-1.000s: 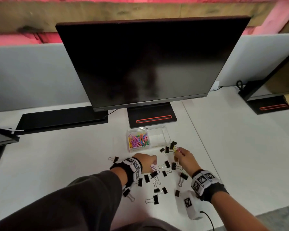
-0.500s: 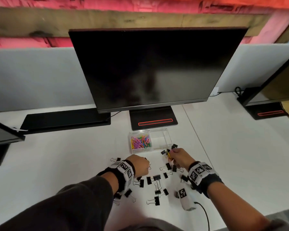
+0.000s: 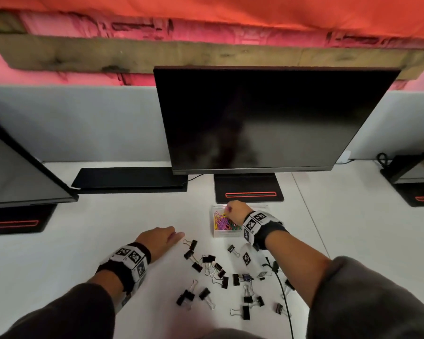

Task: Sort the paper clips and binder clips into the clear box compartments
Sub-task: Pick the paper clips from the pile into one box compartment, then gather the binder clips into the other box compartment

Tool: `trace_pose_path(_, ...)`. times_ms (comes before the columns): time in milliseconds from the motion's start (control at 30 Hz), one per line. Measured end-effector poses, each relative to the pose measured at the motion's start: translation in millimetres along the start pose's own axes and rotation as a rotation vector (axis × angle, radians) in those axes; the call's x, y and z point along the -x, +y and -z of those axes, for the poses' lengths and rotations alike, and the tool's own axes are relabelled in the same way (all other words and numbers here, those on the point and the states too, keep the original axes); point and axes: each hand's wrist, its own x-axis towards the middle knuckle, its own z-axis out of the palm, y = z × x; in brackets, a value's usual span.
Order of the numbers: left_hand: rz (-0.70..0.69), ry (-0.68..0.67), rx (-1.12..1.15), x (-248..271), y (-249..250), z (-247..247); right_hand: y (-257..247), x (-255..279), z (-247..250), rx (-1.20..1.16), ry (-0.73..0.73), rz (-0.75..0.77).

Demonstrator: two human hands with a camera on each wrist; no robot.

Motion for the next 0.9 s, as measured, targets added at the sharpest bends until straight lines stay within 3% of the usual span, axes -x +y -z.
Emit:
trace_pose_path(167, 0.004, -0.008, 0.010, -7, 8, 6, 2, -4, -7, 0.096, -0.008, 0.129)
trace_pose_path(367, -0.113, -0.020, 0.094, -49, 40, 14, 14, 8, 1, -0.051, 0.061, 0.225)
trace_pose_path(500, -0.224, 0.011, 0.152, -74, 83, 27, 44, 23, 11, -0.206, 0.250, 0.173)
trace_pose_path(600, -0.262, 0.066, 0.240, -89, 114, 32, 74, 39, 12, -0.261, 0.313, 0.118)
trace_pose_path(900, -0.279, 0.121, 0.429, -102, 137, 13, 132, 89, -10, -0.228, 0.266, -0.045)
